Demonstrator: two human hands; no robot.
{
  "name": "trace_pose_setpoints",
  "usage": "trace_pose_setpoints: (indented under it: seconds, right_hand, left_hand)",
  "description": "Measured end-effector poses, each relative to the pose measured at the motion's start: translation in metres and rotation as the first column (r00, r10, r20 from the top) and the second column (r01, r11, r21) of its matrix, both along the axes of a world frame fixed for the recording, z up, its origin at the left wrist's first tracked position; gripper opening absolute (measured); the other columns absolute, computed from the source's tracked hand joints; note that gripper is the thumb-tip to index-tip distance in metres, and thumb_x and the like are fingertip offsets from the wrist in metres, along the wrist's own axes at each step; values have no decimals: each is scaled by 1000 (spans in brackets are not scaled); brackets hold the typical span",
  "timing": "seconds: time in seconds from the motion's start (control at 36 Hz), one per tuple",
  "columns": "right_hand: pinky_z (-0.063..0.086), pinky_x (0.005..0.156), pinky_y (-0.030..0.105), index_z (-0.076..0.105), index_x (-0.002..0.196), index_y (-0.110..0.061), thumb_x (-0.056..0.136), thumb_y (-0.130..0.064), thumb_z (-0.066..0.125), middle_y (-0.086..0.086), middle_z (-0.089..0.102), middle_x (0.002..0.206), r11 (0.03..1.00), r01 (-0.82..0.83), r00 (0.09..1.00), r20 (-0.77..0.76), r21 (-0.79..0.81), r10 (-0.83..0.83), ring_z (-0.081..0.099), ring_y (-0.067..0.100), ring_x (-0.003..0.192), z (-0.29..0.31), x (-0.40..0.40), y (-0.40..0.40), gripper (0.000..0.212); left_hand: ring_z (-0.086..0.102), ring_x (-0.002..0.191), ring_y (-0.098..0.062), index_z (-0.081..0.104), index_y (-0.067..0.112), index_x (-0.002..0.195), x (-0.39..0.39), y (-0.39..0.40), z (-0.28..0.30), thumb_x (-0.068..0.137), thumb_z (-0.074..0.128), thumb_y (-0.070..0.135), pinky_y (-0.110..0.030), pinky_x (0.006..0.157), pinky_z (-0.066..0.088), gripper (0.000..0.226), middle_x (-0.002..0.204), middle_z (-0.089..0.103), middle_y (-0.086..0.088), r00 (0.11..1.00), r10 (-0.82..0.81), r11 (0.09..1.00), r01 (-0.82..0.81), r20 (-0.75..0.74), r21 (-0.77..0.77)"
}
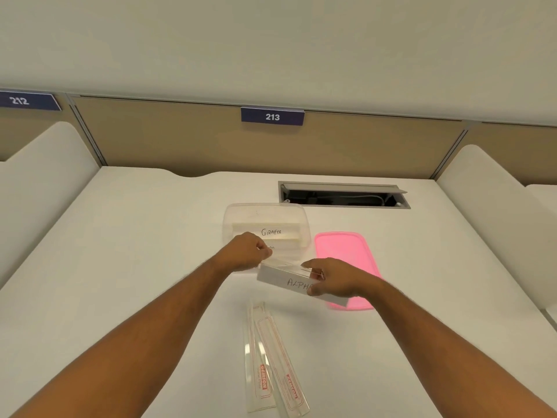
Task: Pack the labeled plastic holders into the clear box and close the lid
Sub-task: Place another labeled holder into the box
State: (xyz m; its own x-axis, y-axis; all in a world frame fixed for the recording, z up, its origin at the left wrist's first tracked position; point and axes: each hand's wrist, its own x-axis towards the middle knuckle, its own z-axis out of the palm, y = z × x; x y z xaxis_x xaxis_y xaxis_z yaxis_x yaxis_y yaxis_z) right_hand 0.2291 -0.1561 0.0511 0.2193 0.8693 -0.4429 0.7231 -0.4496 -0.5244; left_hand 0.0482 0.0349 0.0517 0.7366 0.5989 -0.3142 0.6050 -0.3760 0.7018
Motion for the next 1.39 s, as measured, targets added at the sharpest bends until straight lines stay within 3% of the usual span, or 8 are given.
trace_pose_setpoints:
  seconds: [0.19, 0.36, 0.47, 0.61, 0.81, 1.0, 1.08, 1.39]
  right_hand:
    - [48, 88, 24, 56, 136, -24, 82, -39, 73, -5, 66, 116, 1000, -10, 1000, -25, -9, 10, 62, 13, 100, 13, 8, 11, 59]
    - [48, 95, 31, 59, 133, -23, 86, -42, 69, -7, 65, 125, 998, -55, 998, -20, -8, 55, 62, 16, 108, 23, 9, 22, 52]
    - [54, 81, 36, 67, 114, -19, 88, -45, 65, 1, 71, 102, 994, -113, 994, -8, 1, 113, 66, 20, 91, 30, 9, 30, 37]
    - [51, 71, 23, 68, 115, -23, 88, -47, 65, -7, 71, 100, 991, -134, 991, -15, 14, 135, 64, 10, 85, 35, 9, 38, 36]
    - [50, 76, 30, 68, 110, -31, 83, -53, 67, -12, 69, 99, 985, -134, 973, 203, 105, 111, 61, 13, 89, 42, 13, 49, 35]
    - [40, 99, 33, 45, 144, -28, 76, -50, 78, -8, 53, 141, 971, -183, 880, 465, 152, 93, 49, 18, 127, 46, 22, 56, 78]
    - [42, 96, 35, 37, 147, -29, 77, -48, 78, -3, 55, 137, 968, -195, 860, 502, 159, 91, 49, 21, 125, 46, 21, 65, 84]
    - [45, 74, 34, 53, 121, -23, 79, -41, 77, 0, 64, 107, 949, -252, 796, 598, 190, 92, 58, 24, 99, 44, 24, 96, 52]
  left_hand:
    - [61, 97, -3, 74, 29, 105, -1, -3, 11, 88, 68, 44, -19, 80, 45, 24, 106, 69, 14, 977, -150, 970, 117, 148, 213]
    - [50, 122, -9, 55, 32, 135, -3, -2, 10, 71, 78, 59, -20, 94, 38, 73, 137, 56, 11, 930, -357, 878, 366, -87, 307]
    - [51, 116, -11, 48, 33, 139, -5, -1, 11, 68, 80, 55, -25, 90, 42, 81, 133, 57, 13, 890, -413, 796, 456, -193, 398]
    - [55, 107, -14, 52, 34, 132, -8, 3, 14, 70, 82, 45, -30, 88, 48, 69, 123, 62, 11, 885, -410, 757, 466, -222, 459]
    - [58, 98, -13, 59, 34, 124, -12, 16, 21, 71, 79, 47, -28, 77, 47, 58, 111, 67, 12, 918, -356, 758, 392, -173, 521]
    - [57, 97, -11, 58, 36, 123, -17, 36, 29, 69, 78, 47, -30, 78, 50, 59, 111, 66, 16, 955, -267, 797, 294, -129, 528]
    - [56, 98, -10, 59, 35, 121, -17, 42, 31, 69, 79, 45, -30, 77, 49, 56, 109, 64, 16, 957, -258, 800, 287, -128, 527]
    - [57, 97, -13, 62, 31, 118, -8, 65, 36, 68, 83, 41, -34, 79, 50, 56, 105, 65, 12, 968, -231, 796, 246, -99, 553]
